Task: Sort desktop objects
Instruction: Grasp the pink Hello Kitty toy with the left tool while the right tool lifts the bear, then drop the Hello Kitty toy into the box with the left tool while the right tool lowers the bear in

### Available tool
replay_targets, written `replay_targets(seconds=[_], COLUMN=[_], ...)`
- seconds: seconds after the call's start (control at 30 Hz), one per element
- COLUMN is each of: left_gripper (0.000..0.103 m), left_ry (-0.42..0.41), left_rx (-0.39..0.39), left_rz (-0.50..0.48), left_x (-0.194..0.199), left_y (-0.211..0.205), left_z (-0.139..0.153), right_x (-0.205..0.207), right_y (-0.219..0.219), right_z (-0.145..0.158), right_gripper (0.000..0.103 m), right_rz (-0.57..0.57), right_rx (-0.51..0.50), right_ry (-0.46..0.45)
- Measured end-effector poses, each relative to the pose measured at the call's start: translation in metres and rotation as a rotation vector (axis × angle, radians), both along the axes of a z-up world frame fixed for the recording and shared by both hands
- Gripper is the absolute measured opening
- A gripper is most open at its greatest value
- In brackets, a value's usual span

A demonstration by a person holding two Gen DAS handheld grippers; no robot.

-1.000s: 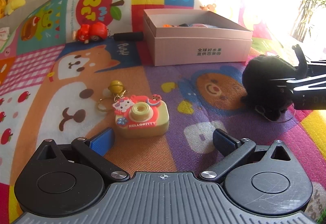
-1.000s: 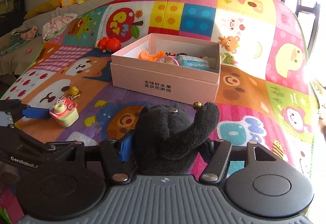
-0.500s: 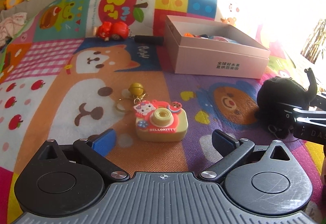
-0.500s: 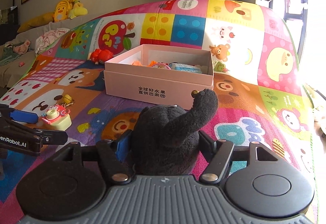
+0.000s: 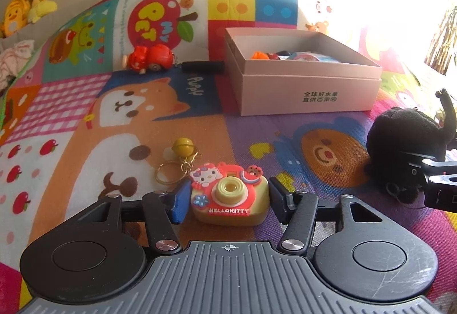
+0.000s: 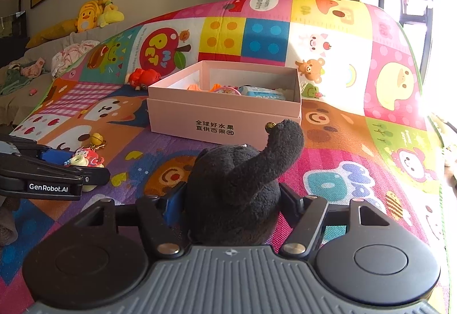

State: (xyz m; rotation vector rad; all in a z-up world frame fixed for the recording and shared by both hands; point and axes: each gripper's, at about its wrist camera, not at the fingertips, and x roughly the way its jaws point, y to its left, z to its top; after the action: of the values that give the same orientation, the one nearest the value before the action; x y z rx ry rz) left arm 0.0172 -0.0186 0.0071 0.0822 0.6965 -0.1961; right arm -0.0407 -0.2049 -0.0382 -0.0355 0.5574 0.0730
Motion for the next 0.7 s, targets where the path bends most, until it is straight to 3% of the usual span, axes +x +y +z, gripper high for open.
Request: replay_targets(seconds=[0.13,0.27,0.4,0.53,0.7], left_gripper=[0.061,0.061,0.061,0.061,0.061], left_ry=[0.000,-0.041,-0.194,-0.336,-0.374], left_rx=[0.002,-0.020,-0.032,-0.033,-0.031], left_rz=[-0.033,-0.080,-0.121,-0.146,-0.151], left_x=[-0.011,-0.016,-0.004,0.024,0.068], left_y=[-0.003,-0.005,-0.012,-0.031,-0.057], left_z=[0.005,0.026,0.074,0.112,0.115], right_x=[-0.001,0.001,-0.001,-0.006,0.002], right_y=[0.000,-0.019,-0.041,-0.054,-0.058], right_z=[0.006,0.035,0.090,0.138,0.149], right_gripper=[0.065,0.065,0.065,0.065,0.065], right_rz=[0.012,0.030,0.033,0.022,-0.015], right_rx=[-0.003,0.086,0.158,0.157,0.112], right_ry=[0.028,0.070,-0.035,-0.183,-0.213])
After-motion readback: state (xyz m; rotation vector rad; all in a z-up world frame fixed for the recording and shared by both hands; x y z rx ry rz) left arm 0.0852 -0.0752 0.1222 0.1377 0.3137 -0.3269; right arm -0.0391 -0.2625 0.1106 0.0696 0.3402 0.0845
